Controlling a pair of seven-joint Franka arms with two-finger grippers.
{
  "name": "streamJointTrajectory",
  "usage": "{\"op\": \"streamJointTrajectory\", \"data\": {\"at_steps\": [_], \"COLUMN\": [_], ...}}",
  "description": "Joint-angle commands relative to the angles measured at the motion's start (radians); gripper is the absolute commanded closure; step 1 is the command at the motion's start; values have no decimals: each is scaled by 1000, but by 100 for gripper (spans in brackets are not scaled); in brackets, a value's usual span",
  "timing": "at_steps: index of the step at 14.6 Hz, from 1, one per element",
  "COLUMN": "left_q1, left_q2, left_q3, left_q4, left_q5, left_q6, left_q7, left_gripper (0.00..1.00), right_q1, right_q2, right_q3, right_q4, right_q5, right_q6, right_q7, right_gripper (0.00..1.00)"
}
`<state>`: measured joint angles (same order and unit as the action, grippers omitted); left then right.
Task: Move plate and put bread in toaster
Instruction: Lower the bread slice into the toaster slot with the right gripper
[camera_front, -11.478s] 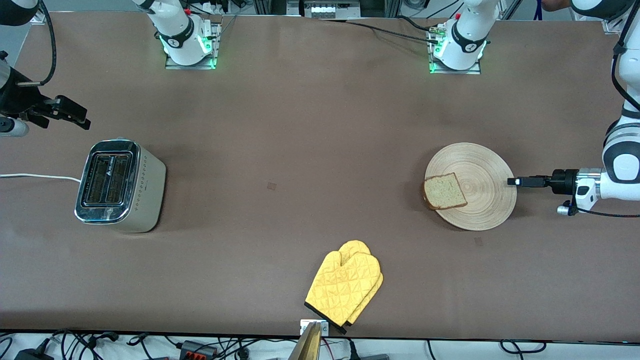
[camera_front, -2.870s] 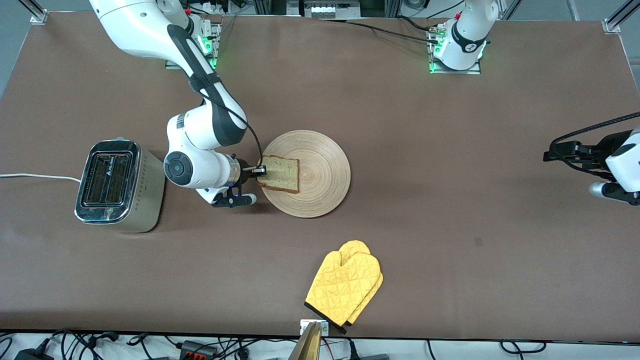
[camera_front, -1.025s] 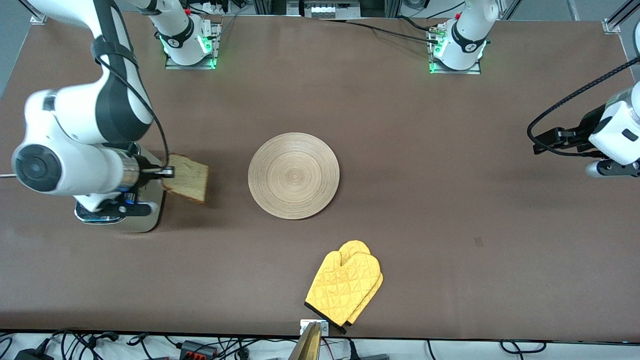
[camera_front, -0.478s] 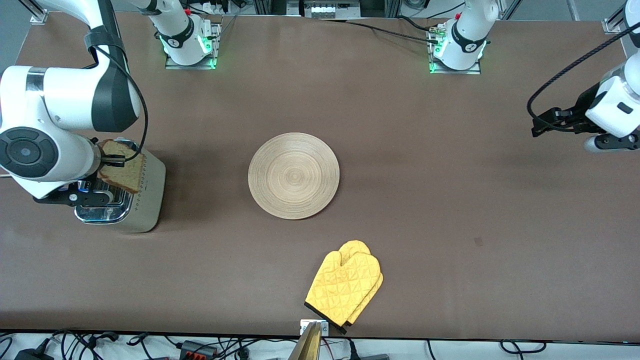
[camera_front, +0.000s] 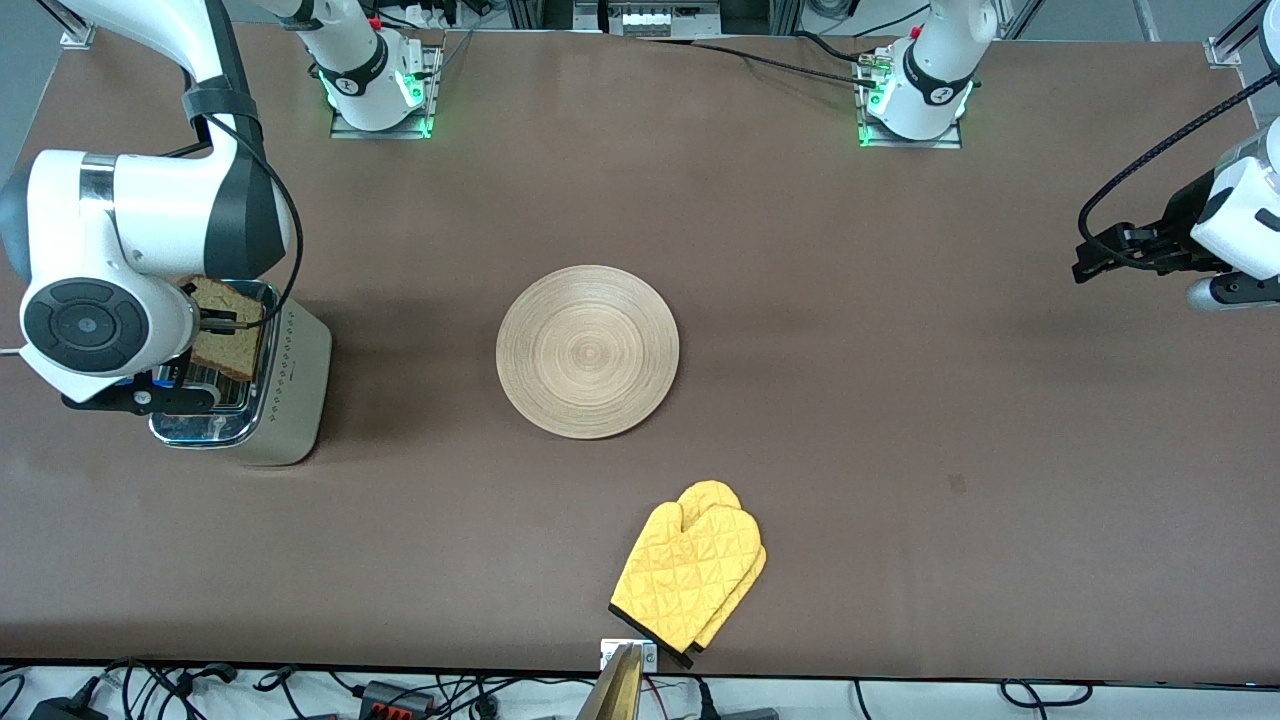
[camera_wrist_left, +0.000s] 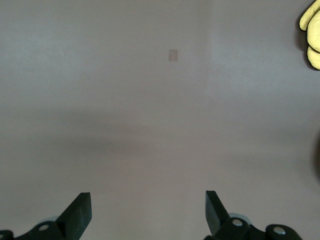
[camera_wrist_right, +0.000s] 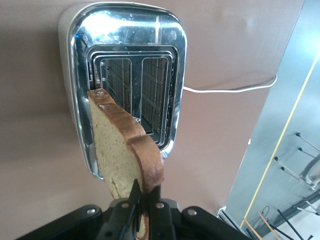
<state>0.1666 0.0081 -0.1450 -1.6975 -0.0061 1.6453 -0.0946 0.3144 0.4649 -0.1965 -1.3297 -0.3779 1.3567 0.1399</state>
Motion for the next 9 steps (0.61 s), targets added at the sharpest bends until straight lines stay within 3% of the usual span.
{"op": "streamJointTrajectory", "data": {"at_steps": [1,9], "left_q1": [4,1], "left_q2": [-23,-5], "left_q3": [-8,-8], "left_q4": [-14,18], "left_q5": [2,2], "left_q6": [10,-7], "left_q7": [3,4], "left_gripper": [0,0], "right_q1": [3,0], "right_q2": [-14,9], "right_q3": [-3,-1], "right_q4": [-8,-14], "right_q5": [-54,-67], "right_q6": [15,32], "right_q7": [-11,-9], "right_gripper": [100,100]}}
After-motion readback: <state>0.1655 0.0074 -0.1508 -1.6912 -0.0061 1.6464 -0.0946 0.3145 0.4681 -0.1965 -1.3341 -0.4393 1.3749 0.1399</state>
